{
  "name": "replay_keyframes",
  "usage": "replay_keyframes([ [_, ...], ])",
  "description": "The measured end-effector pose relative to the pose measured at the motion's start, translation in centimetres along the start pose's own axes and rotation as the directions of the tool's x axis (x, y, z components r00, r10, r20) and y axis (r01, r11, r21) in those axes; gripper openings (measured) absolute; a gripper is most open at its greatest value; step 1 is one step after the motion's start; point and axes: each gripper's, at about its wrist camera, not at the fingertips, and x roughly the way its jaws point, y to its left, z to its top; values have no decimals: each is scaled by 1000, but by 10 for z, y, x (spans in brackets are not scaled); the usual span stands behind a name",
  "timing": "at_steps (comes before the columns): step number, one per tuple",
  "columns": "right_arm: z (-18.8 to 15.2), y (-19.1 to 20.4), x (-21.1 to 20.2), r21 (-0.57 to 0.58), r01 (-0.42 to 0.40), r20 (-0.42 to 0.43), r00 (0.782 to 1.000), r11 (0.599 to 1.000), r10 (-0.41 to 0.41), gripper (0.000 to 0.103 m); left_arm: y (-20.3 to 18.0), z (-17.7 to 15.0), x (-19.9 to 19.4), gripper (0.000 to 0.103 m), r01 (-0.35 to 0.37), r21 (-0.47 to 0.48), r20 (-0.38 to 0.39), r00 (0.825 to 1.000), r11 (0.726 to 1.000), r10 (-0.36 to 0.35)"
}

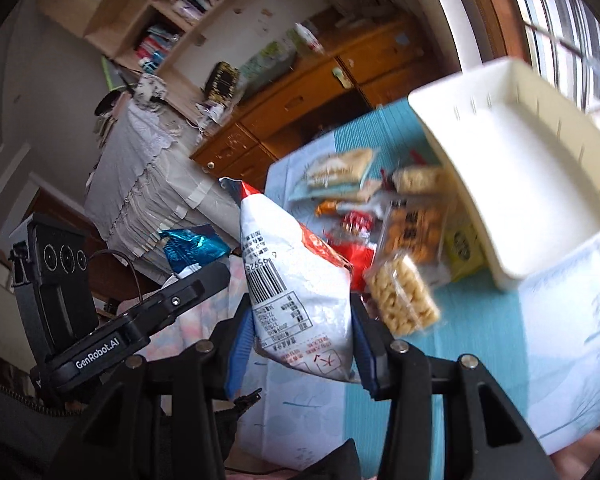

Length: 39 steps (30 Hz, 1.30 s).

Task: Organize snacks
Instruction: 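Lift the blue candy and white chip bag and carry both over the white tray, then open both grippers to drop the candy and chip bag into the tray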

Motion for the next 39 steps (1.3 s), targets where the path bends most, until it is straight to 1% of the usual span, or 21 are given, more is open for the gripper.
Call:
replay_keyframes([
  [8, 22, -17, -44, -146, 40, 55, 998, 988, -33, 45, -65, 4, 20, 30, -7, 22, 56, 998, 1000, 6],
  [13, 35, -31, -67, -237, 77, 97, 994, 968, -55, 45, -96, 7, 36, 30, -16, 17, 89, 996, 1000, 14],
  [18, 47, -51, -83, -304, 105, 126, 990, 947, -69, 45, -126, 13, 52, 30, -16, 11, 132, 991, 1000, 14],
  [21, 55, -59, -96, -351, 133, 161, 984, 927, -80, 45, -143, 17, 65, 30, -17, 14, 144, 989, 1000, 14],
  [26, 65, -70, -110, -428, 243, 221, 962, 870, -160, 45, -169, 25, 92, 30, -37, 31, 147, 989, 999, 32],
  [29, 74, -80, -117, -442, 287, 250, 949, 850, -191, 45, -181, 31, 108, 31, -64, 41, 148, 987, 997, 57],
  [31, 82, -90, -118, -436, 321, 260, 939, 841, -224, 45, -187, 37, 118, 31, -55, 44, 150, 987, 998, 48],
  [35, 98, -114, -117, -383, 364, 234, 927, 849, -292, 45, -196, 44, 136, 32, -76, 73, 147, 987, 994, 65],
  [39, 108, -137, -117, -326, 385, 225, 919, 863, -325, 47, -192, 48, 151, 47, -89, 11, 119, 989, 996, 87],
])
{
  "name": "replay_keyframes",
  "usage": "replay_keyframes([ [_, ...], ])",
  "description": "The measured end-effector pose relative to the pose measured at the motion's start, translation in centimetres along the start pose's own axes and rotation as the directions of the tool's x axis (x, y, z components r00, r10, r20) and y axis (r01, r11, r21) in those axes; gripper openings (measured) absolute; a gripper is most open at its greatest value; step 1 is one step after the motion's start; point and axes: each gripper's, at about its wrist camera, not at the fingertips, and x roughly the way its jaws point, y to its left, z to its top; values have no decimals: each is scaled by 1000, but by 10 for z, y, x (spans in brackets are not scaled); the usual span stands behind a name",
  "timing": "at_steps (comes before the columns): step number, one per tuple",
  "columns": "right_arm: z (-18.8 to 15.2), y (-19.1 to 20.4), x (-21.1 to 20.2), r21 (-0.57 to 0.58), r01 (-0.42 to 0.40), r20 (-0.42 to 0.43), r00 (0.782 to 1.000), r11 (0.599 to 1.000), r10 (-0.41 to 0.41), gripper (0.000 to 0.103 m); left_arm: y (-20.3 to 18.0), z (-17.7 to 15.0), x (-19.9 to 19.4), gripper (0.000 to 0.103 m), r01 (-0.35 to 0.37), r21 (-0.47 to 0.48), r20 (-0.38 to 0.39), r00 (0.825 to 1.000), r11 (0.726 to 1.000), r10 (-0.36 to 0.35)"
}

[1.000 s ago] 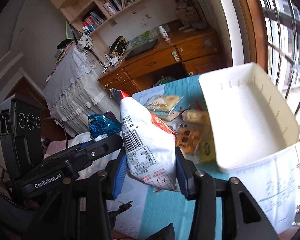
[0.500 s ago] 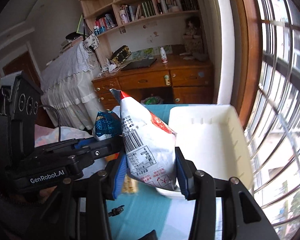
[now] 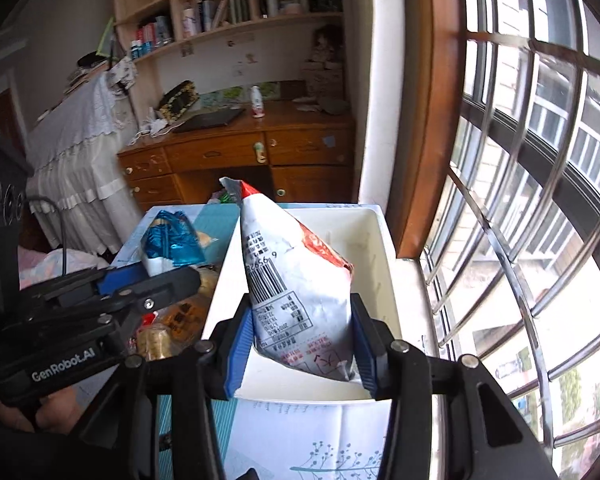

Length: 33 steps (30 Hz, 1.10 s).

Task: Organize snacks
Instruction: 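Open both grippers to drop the candy and chip bag into the tray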

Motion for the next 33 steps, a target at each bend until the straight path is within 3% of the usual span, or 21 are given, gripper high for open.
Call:
replay_keyframes([
  [4, 0, -17, 11, 52, 17, -39, 999, 998, -15, 53, 8, 0, 2, 59, -3, -54, -14, 1000, 999, 3],
  [8, -6, -28, 20, 99, 8, -89, 996, 995, 1, 54, 16, -2, -7, 63, -44, -71, -10, 999, 996, 43],
  [21, -18, -10, 24, 138, -76, -123, 988, 987, 94, 54, 46, -18, -40, 64, -154, -144, -32, 988, 978, 151],
  [33, -47, 17, 31, 200, -142, -174, 969, 970, 177, 54, 80, -61, -64, 64, -236, -188, -109, 970, 953, 219],
])
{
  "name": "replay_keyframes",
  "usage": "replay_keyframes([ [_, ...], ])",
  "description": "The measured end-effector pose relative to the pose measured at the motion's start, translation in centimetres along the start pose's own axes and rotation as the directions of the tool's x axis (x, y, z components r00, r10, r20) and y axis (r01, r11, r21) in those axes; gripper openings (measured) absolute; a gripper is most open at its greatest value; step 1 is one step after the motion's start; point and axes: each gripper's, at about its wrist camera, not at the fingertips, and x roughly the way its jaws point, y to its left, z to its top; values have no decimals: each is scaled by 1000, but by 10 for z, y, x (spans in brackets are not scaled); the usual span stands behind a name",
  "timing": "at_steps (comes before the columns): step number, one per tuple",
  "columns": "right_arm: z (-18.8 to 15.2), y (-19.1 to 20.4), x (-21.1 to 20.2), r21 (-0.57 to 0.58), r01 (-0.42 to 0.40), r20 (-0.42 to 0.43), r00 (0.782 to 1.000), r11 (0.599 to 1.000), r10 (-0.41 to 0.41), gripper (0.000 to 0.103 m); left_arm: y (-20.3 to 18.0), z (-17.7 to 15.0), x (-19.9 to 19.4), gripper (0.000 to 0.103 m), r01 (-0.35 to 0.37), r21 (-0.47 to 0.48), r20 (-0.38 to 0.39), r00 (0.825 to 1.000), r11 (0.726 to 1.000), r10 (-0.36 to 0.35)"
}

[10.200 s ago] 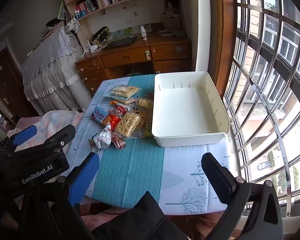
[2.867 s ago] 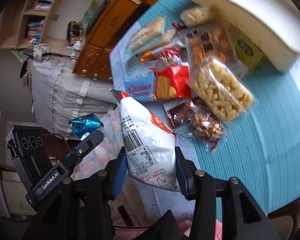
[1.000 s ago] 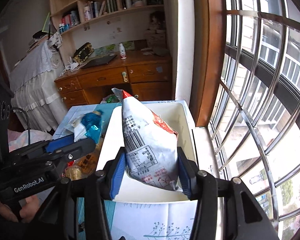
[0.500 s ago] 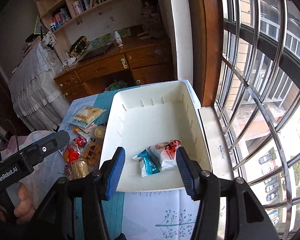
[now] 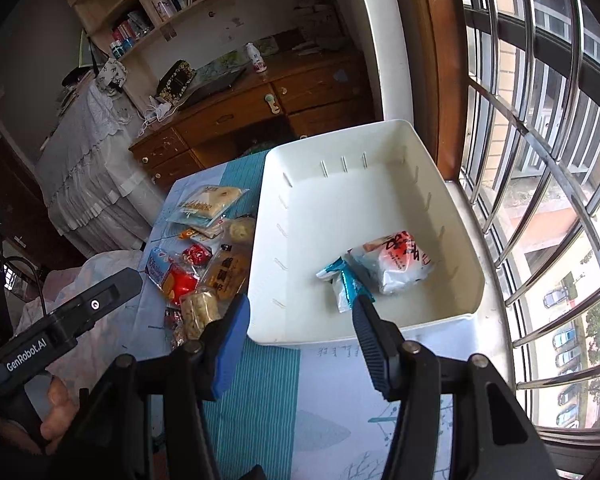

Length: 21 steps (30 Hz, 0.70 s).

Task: Organize snacks
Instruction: 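Open both grippers to drop the candy and chip bag into the tray, then move both tools back to the snack pile beside the tray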

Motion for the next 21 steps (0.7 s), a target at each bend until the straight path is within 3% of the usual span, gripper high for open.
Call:
replay_keyframes([
  [9, -21, 27, 24, -4, -35, -71, 997, 999, 35, 56, 53, -26, 6, 64, -88, -79, -103, 991, 993, 79],
  [12, -24, 40, 31, -22, -47, -88, 995, 999, 45, 61, 67, -33, 8, 64, -106, -100, -135, 986, 989, 92],
  [21, -39, 82, 55, -115, -74, -158, 986, 991, 56, 63, 106, -46, 27, 71, -156, -153, -251, 961, 976, 115],
])
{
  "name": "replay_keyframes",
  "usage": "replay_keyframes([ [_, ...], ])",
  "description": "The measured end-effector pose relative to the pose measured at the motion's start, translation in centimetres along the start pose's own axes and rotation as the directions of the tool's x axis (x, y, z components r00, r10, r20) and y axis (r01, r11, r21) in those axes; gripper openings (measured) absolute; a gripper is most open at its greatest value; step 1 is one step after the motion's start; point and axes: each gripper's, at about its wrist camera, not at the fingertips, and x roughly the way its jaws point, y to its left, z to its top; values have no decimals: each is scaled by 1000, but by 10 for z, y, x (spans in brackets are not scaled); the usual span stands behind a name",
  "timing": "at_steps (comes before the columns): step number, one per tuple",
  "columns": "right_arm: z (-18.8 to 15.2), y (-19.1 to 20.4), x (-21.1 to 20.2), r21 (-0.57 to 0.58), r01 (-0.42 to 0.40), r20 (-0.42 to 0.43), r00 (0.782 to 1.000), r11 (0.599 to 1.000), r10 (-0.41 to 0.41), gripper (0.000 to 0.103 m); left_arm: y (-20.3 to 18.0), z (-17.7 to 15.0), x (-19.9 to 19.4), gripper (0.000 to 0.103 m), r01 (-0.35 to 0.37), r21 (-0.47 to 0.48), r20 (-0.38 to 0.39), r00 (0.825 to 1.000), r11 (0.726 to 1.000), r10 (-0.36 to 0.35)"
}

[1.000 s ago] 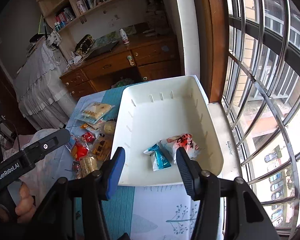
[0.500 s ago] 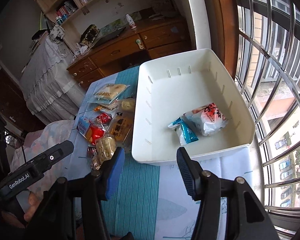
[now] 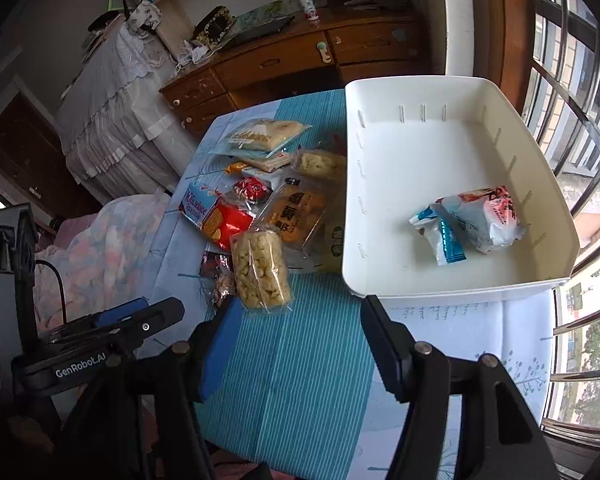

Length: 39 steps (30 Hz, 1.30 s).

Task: Organize snacks
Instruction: 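Move both tools back to the snack pile beside the tray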

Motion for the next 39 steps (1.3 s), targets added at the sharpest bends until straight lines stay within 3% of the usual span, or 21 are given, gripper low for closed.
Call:
replay_keyframes([
  [9, -9, 38, 25, -155, 18, -20, 1000, 988, -21, 63, 23, 18, 32, 71, -9, -25, -115, 993, 1000, 6],
  [16, -11, 53, 50, -204, 37, -25, 999, 978, -44, 63, 39, 35, 66, 71, -3, -73, -231, 973, 997, -14],
  [24, -12, 55, 78, -181, 47, -29, 998, 982, -53, 63, 45, 47, 106, 71, -40, -54, -346, 938, 998, 18],
  [39, -18, 46, 125, -137, 53, -56, 997, 989, -62, 63, 35, 68, 148, 68, -55, 17, -428, 902, 998, 57],
])
